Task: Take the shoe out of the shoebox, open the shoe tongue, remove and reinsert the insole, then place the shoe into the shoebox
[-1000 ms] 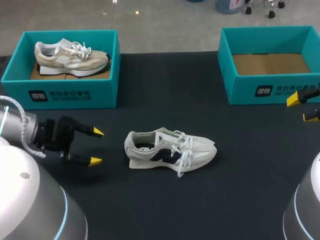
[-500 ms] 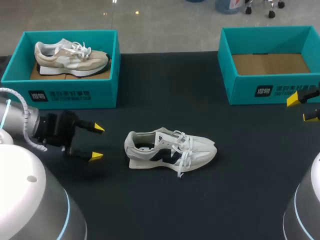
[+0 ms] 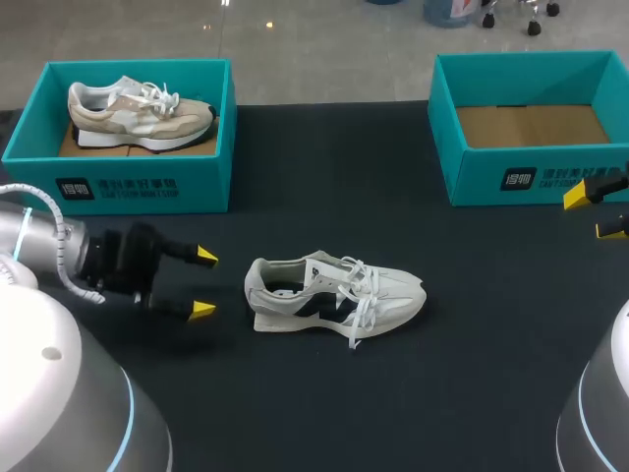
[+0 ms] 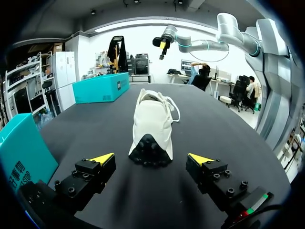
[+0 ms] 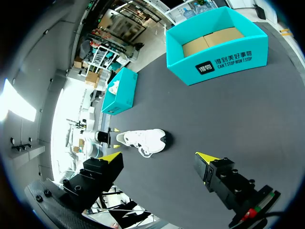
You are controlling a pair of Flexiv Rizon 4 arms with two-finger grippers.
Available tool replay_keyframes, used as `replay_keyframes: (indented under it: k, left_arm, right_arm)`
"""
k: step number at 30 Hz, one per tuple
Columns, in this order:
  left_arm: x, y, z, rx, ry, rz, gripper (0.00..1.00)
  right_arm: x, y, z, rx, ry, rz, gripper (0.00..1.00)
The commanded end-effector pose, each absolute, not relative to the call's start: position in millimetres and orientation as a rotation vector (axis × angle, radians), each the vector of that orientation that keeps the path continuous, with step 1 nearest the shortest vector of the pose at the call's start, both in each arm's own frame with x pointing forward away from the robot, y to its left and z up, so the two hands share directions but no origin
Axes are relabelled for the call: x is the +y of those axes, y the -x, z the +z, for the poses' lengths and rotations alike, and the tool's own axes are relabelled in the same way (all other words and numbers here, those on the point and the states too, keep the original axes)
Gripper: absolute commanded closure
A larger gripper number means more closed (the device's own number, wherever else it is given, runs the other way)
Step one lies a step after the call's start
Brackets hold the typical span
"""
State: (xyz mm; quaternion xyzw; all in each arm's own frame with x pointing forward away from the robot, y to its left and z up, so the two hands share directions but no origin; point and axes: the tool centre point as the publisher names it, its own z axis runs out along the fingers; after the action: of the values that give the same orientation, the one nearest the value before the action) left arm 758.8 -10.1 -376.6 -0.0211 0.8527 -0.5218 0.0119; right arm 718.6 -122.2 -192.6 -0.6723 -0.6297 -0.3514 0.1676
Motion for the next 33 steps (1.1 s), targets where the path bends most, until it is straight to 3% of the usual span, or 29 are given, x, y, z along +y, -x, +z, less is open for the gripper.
replay_keyframes:
  k: [1,33]
  left_arm:
    - [-9,-764,-383,2.659,0.052,-1.648,0.00]
    - [-61,-777,-411,2.522,0.046,-1.856,0.00]
  right_arm:
    - [-121,-718,-193,-1.792,1.916,-0.997,0.00]
    - [-121,-718,-193,-1.792,1.916,-0.997,0.00]
